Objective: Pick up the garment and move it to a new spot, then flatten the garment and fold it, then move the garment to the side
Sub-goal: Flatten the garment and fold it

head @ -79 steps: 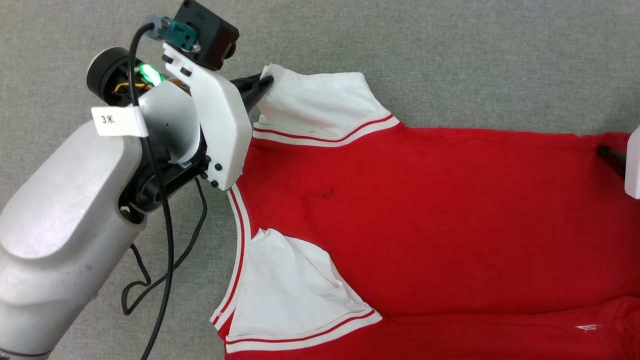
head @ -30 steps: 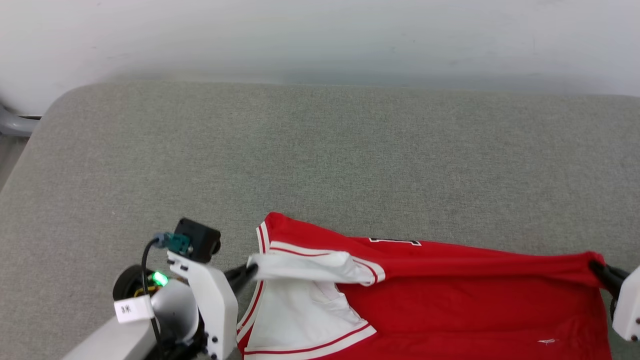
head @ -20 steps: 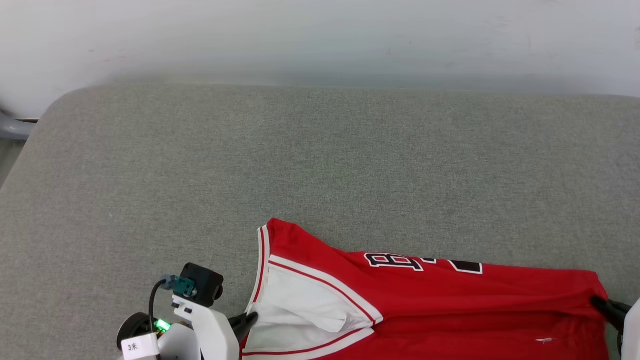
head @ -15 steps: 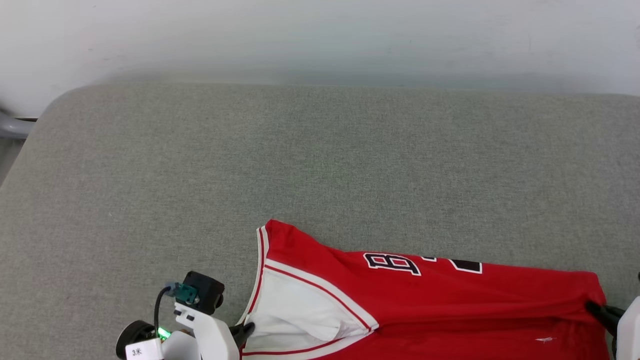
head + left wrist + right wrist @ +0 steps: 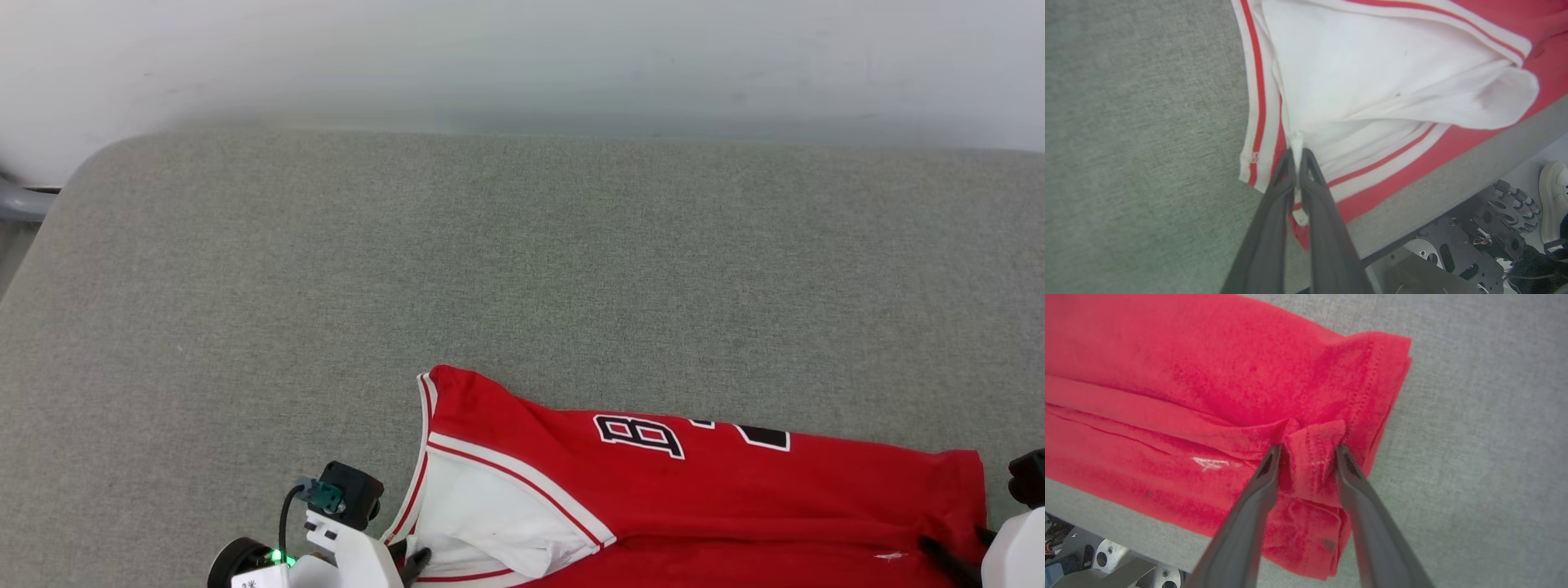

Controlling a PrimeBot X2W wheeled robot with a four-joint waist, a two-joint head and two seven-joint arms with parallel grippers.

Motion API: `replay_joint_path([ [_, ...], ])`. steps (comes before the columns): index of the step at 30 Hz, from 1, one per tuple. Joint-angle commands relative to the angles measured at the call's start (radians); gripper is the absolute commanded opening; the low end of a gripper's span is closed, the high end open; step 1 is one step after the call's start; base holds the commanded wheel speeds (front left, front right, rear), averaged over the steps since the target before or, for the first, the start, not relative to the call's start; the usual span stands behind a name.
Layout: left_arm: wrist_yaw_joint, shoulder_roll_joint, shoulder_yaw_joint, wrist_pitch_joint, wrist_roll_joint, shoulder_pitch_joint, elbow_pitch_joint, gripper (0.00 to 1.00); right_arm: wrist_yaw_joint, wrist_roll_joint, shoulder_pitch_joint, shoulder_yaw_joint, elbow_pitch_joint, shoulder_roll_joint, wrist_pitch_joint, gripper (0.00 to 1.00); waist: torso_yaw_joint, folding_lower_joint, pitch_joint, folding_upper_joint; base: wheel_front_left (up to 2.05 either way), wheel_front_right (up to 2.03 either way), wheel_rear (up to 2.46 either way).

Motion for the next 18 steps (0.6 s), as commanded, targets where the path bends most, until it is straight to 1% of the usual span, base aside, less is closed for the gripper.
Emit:
replay_joint_path([
  [1, -0.002, -0.006, -0.003, -0.006, 0.001, -0.003, 0.011, 1.0, -0.001, 0.013, -0.006, 0.002, 0.009, 0.005, 0.003, 1.0, -0.001, 0.0, -0.008, 0.0, 0.0, 0.0, 0.0],
  [5, 0.013, -0.021, 0.008, -0.041, -0.005, 0.019, 0.027, 1.0, -0.001, 0.039, 0.008, 0.001, 0.012, -0.002, 0.019, 1.0, -0.005, 0.0, -0.042, 0.0, 0.0, 0.0, 0.0],
  [9, 0.033, -0.04, 0.039, -0.113, -0.007, 0.035, 0.021, 1.0, -0.001, 0.054, 0.02, -0.025, -0.017, -0.012, 0.038, 1.0, -0.009, 0.0, -0.07, 0.0, 0.0, 0.0, 0.0],
  [10, 0.051, -0.056, 0.069, -0.172, -0.012, 0.041, 0.014, 1.0, -0.001, 0.061, 0.021, -0.059, -0.038, -0.003, 0.048, 1.0, -0.011, 0.0, -0.079, 0.0, 0.0, 0.0, 0.0],
  [15, 0.077, -0.074, 0.117, -0.322, 0.026, 0.047, -0.013, 1.0, -0.001, 0.072, 0.036, -0.157, -0.09, 0.034, 0.124, 1.0, -0.008, 0.0, -0.091, 0.0, 0.0, 0.0, 0.0],
  [18, 0.09, -0.076, 0.142, -0.442, 0.083, 0.033, -0.016, 1.0, -0.001, 0.055, 0.038, -0.222, -0.124, 0.07, 0.18, 1.0, -0.003, 0.0, -0.089, 0.0, 0.0, 0.0, 0.0],
])
